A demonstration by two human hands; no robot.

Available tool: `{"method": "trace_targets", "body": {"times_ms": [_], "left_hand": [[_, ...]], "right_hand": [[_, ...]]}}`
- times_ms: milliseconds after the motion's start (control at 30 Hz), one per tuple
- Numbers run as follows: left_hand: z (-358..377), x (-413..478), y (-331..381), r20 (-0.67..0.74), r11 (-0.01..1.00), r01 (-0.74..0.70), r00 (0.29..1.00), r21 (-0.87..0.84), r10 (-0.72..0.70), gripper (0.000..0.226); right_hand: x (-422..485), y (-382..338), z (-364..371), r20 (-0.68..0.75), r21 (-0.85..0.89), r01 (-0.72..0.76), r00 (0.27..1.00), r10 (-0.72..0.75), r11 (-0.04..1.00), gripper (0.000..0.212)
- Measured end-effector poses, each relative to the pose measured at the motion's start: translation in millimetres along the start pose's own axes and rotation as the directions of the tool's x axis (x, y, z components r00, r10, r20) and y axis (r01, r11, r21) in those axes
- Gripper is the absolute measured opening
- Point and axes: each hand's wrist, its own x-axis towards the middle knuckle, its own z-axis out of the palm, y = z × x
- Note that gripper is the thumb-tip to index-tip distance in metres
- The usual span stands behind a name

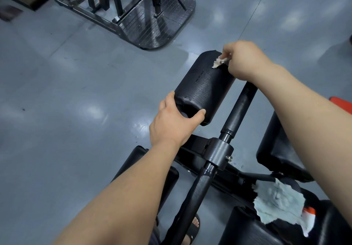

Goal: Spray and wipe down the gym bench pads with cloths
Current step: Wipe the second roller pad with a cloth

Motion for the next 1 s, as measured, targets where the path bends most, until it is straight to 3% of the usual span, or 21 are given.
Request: {"method": "trace_targets", "body": {"times_ms": [233, 367, 467, 600, 800, 900, 1000], "left_hand": [[1, 1, 0, -0.004, 1.000, 0.006, 1.000, -0.005, -0.006, 0.101], [1, 1, 0, -0.007, 1.000, 0.005, 1.000, -0.008, -0.005, 0.099], [1, 1, 1, -0.007, 1.000, 0.006, 1.000, -0.009, -0.006, 0.099], [1, 1, 1, -0.006, 1.000, 0.010, 1.000, -0.012, -0.010, 0.098], [1, 0, 1, -0.003, 1.000, 0.008, 1.000, -0.016, -0.008, 0.096], [1, 0, 1, -0.004, 1.000, 0.010, 1.000, -0.019, -0.010, 0.095], [1, 0, 0, -0.002, 1.000, 0.013, 1.000, -0.015, -0.013, 0.095]], "right_hand": [[2, -3, -7, -0.160, 0.169, 0.053, 0.987, -0.026, 0.984, 0.029], [-7, -16, -7, -0.005, 0.236, 0.084, 0.996, -0.085, 0.968, 0.016], [-7, -12, -4, -0.008, 0.190, 0.111, 0.994, -0.111, 0.976, 0.013], [8, -7, 1, -0.065, 0.164, 0.106, 0.993, -0.097, 0.981, 0.039], [15, -10, 20, -0.091, -0.011, 0.031, 0.995, -0.032, 0.999, 0.026], [4, -19, 23, -0.091, -0.123, 0.129, 0.986, -0.140, 0.984, 0.022], [-14, -28, 20, -0.024, -0.113, 0.289, 0.956, -0.293, 0.951, 0.032]]}}
